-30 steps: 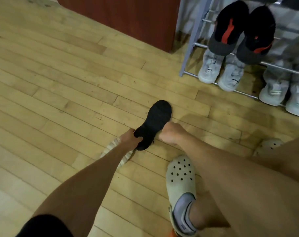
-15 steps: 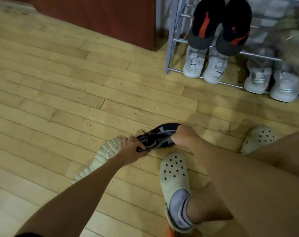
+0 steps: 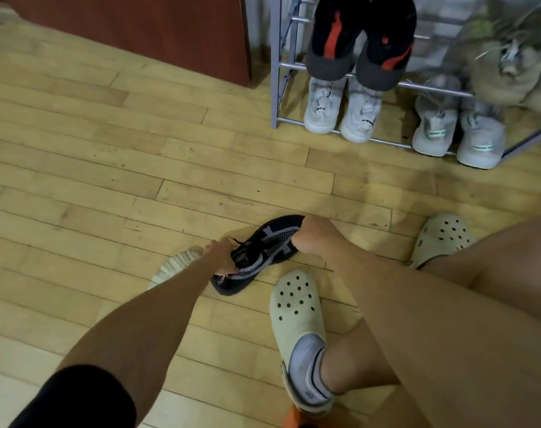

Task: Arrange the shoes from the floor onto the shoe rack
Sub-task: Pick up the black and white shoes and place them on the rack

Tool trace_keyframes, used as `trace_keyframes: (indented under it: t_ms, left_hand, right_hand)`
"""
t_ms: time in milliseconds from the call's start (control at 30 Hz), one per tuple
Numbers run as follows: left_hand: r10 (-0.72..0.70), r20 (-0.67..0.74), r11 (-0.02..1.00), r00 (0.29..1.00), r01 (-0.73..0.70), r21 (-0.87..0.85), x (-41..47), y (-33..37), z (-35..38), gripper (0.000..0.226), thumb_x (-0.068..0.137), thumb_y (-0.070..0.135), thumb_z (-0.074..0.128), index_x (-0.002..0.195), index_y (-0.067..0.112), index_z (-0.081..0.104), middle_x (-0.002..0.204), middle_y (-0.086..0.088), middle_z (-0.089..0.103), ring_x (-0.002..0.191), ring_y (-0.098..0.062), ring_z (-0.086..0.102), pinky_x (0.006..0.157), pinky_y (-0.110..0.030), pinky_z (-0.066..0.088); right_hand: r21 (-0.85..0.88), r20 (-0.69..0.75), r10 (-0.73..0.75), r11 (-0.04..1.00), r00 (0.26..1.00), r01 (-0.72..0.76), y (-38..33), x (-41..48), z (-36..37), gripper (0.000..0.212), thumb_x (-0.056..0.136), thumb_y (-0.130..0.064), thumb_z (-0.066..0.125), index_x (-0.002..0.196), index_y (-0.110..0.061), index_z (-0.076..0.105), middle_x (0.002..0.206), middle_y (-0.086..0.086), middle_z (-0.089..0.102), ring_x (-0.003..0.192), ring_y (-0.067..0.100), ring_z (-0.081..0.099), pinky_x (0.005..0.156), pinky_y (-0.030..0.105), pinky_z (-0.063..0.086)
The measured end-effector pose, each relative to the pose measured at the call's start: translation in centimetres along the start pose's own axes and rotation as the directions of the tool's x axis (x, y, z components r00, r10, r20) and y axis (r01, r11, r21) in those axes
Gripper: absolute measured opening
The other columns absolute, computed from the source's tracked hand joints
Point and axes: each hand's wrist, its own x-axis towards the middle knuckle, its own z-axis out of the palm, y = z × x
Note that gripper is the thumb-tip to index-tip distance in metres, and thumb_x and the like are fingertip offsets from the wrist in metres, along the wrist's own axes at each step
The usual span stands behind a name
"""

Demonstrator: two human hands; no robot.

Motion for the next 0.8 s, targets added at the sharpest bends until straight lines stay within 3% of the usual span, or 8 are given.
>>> trace_keyframes:
  t_ms: [67,133,233,300,400,533,700,800]
  left_hand:
    - [-0.033,0.113,0.987,0.993,0.05,-0.154,-0.6,0.1,-0.4,0.051,0.081,0.018,0.073,0.125,0.004,0.053,0.124,-0.015,0.056,0.113,-0.029,0.053,0.085,-0.037,0.051]
    - [-0.058,0.289,0.902,0.956,0.174,-0.395,-1.6,-0.2,-1.0,0.034,0.079,0.012,0.073,0.109,0.003,0.06,0.108,-0.01,0.06,0.098,-0.023,0.053,0.066,-0.033,0.049]
    - [0.007,0.396,0.741,0.918,0.262,-0.619,-3.6,-0.9,-1.9,0.028,0.081,0.005,0.071,0.109,0.002,0.065,0.098,-0.008,0.063,0.09,-0.02,0.054,0.071,-0.035,0.044]
    - [0.037,0.34,0.66,0.94,0.232,-0.714,-5.3,-1.2,-2.8,0.03,0.082,0.004,0.07,0.111,0.0,0.066,0.103,-0.01,0.065,0.094,-0.022,0.055,0.077,-0.037,0.043]
    - [0.051,0.172,0.552,0.984,0.116,-0.826,-8.3,-1.0,-5.6,0.026,0.08,0.005,0.071,0.106,0.007,0.068,0.101,-0.006,0.067,0.094,-0.021,0.056,0.073,-0.033,0.044]
    - [0.084,-0.068,0.434,0.994,-0.098,-0.896,-12.7,1.0,-10.8,0.031,0.079,0.006,0.073,0.109,0.014,0.068,0.104,-0.001,0.069,0.099,-0.018,0.057,0.075,-0.03,0.046]
    - [0.202,-0.317,0.356,0.927,-0.371,-0.857,-19.7,5.8,-16.9,0.036,0.079,0.003,0.071,0.112,0.016,0.069,0.108,0.001,0.071,0.099,-0.013,0.06,0.077,-0.028,0.048]
    - [0.288,-0.402,0.382,0.869,-0.489,-0.784,-23.7,9.7,-19.7,0.035,0.078,0.004,0.071,0.111,0.017,0.071,0.109,0.001,0.072,0.1,-0.013,0.062,0.083,-0.031,0.05]
  right_hand:
    - [-0.007,0.007,0.003,1.0,1.0,-0.003,0.0,0.0,-0.1,0.013,0.089,-0.007,0.043,0.078,-0.009,0.05,0.073,0.003,0.049,0.062,0.017,0.048,0.057,0.028,0.041]
    - [-0.019,-0.001,-0.002,1.0,1.0,0.002,-0.2,-0.5,-0.5,0.01,0.089,-0.009,0.043,0.082,-0.009,0.05,0.074,0.003,0.05,0.067,0.019,0.051,0.06,0.029,0.042]
    - [-0.027,-0.014,-0.026,0.999,1.0,0.026,-0.8,-1.8,-0.8,0.014,0.09,-0.012,0.044,0.077,-0.01,0.049,0.075,0.002,0.049,0.071,0.02,0.051,0.057,0.028,0.041]
    - [-0.016,-0.022,-0.057,0.998,0.998,0.057,-1.5,-2.8,-0.9,0.012,0.091,-0.015,0.044,0.088,-0.01,0.055,0.082,0.004,0.057,0.072,0.02,0.055,0.065,0.03,0.048]
    - [0.053,-0.016,-0.14,0.989,0.99,0.14,-3.0,-4.8,-1.9,0.029,0.094,-0.034,0.046,0.107,-0.012,0.059,0.101,0.001,0.063,0.083,0.021,0.06,0.082,0.032,0.054]
    - [0.337,-0.038,-0.224,0.915,0.974,0.223,-5.4,-8.3,-5.0,0.052,0.093,-0.05,0.05,0.125,-0.009,0.057,0.12,0.006,0.062,0.105,0.026,0.063,0.08,0.033,0.055]
    - [0.467,-0.304,-0.392,0.733,0.868,0.495,-5.9,-13.7,-11.7,0.035,0.091,-0.027,0.063,0.122,-0.01,0.058,0.115,0.003,0.065,0.108,0.024,0.063,0.085,0.04,0.059]
    - [0.462,-0.426,-0.435,0.649,0.794,0.604,-4.0,-18.1,-16.6,0.023,0.092,-0.019,0.063,0.113,-0.009,0.062,0.102,0.0,0.067,0.1,0.021,0.064,0.074,0.033,0.059]
